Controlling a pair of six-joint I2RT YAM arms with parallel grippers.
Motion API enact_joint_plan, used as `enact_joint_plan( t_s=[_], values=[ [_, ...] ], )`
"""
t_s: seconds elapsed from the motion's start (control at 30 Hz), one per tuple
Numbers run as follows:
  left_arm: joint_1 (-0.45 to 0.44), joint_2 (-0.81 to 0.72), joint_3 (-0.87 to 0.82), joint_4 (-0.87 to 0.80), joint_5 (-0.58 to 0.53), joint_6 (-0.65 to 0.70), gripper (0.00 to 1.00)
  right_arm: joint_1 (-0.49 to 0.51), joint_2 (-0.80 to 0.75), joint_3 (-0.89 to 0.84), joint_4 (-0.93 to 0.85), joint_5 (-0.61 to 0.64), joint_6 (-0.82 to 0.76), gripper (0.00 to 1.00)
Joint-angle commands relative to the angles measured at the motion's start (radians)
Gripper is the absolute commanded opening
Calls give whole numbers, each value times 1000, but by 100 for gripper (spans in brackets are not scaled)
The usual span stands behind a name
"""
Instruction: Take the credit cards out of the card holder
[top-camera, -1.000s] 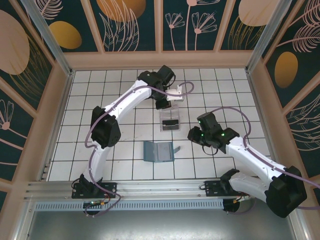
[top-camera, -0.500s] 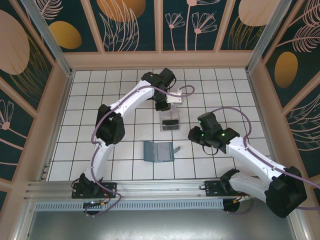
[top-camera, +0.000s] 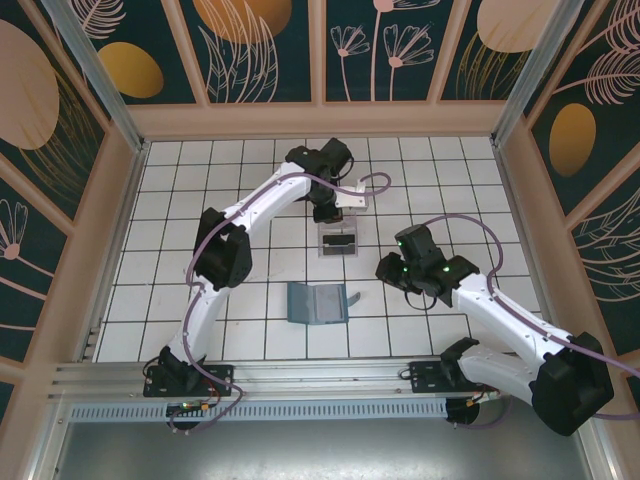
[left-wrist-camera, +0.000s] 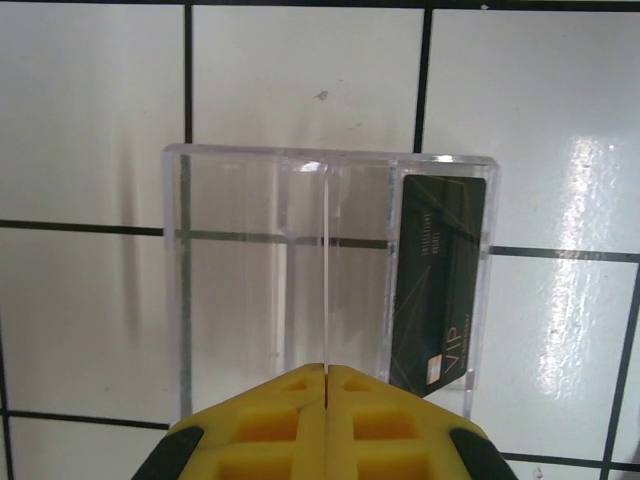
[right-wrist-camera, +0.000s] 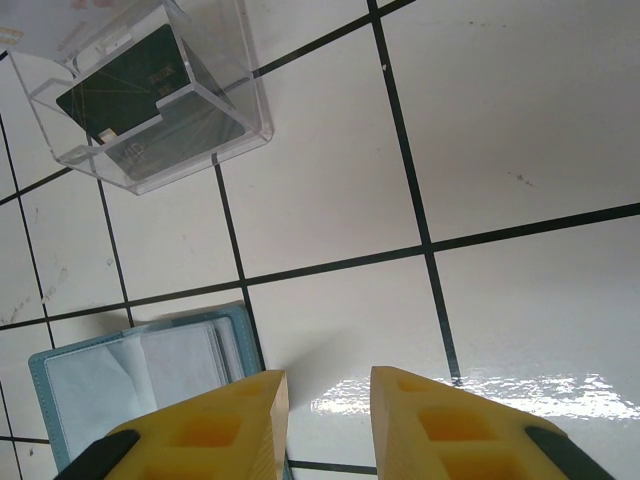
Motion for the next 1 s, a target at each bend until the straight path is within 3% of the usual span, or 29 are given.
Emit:
enact_joint_plan(
  t_s=[0.0,0.23,0.47,0.83,0.97],
  values=[
    [9,31,5,-73,63,30,0,-9,4,-12,-18,6,7,29],
    [9,48,22,-146,103,31,0,-9,5,-10,-14,1,9,29],
    [8,81,47,-151,25,11,0,-9,19,-6,-9,-5,6,29],
    [8,67,112,-100,-36,3,27,-9,42,14,-7,-5,0,28],
    [9,39,111,-74,-39,-2,30,-9,47,24,-7,-5,-3,29]
  ],
)
